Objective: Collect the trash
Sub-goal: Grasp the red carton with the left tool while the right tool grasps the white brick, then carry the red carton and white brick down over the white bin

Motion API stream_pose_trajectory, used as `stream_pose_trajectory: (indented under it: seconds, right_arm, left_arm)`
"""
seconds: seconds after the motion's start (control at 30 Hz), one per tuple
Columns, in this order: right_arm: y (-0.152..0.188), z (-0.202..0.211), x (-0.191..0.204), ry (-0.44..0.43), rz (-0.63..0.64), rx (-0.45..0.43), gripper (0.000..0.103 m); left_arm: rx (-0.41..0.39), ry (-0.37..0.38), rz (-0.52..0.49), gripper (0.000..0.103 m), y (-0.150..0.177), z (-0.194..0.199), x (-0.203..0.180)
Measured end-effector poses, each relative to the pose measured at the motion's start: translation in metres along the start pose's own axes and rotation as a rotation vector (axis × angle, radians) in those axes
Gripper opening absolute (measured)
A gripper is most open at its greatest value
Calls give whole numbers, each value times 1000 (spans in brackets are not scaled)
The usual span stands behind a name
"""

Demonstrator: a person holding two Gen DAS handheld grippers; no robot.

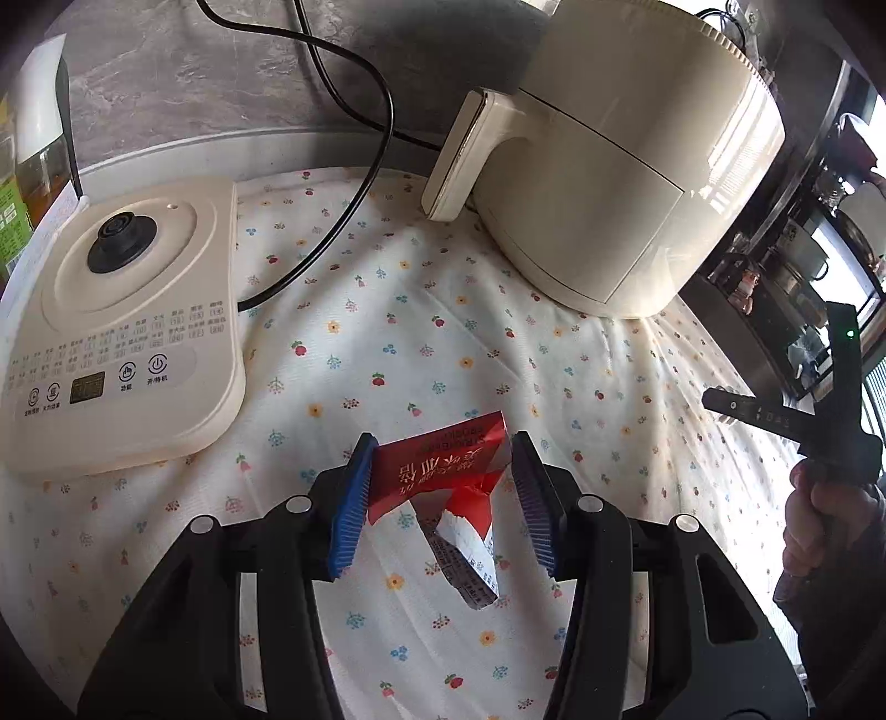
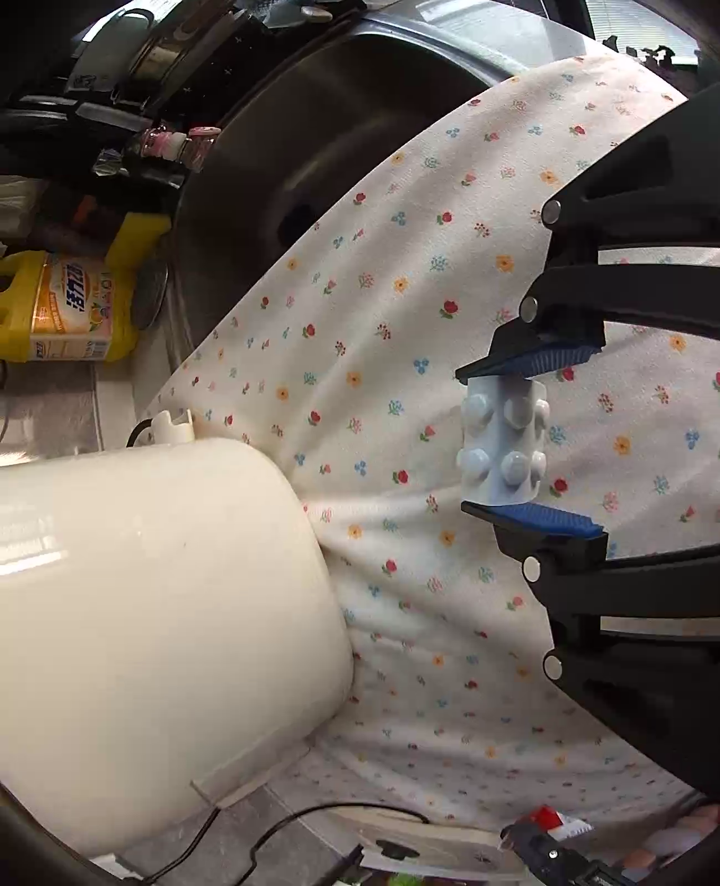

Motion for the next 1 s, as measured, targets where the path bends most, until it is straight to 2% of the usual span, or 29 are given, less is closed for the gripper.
stream_pose_trajectory:
  seconds: [0.07,0.23,0.47,0.67,1.0]
  right_arm:
    - [4,12,-2,8,18,-23,40]
    - [18,41,-15,-39,-5,-47,40]
    - [50,84,-50,-70,-51,-69,41]
    - [85,117,-105,-54,-106,-79,41]
    - [162,155,-218,26,-264,-48,41]
  left_arm:
    - [-2,2,-12,50,1,1,-7]
    - [-11,15,-38,50,4,5,-30]
    - [1,62,-104,50,21,6,-82]
    - [33,116,-150,50,49,1,-138]
    - [104,207,-239,50,109,-6,-238]
Point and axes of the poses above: each gripper's, at about its wrist camera, not at the fingertips, and z roughly against the way its jaws point, x to its left, y to its underside, the point moved 6 cm from there along -z, roughly the way its jaws point, and after that the axes turned 5 degrees about y, right-handed, at the moved point
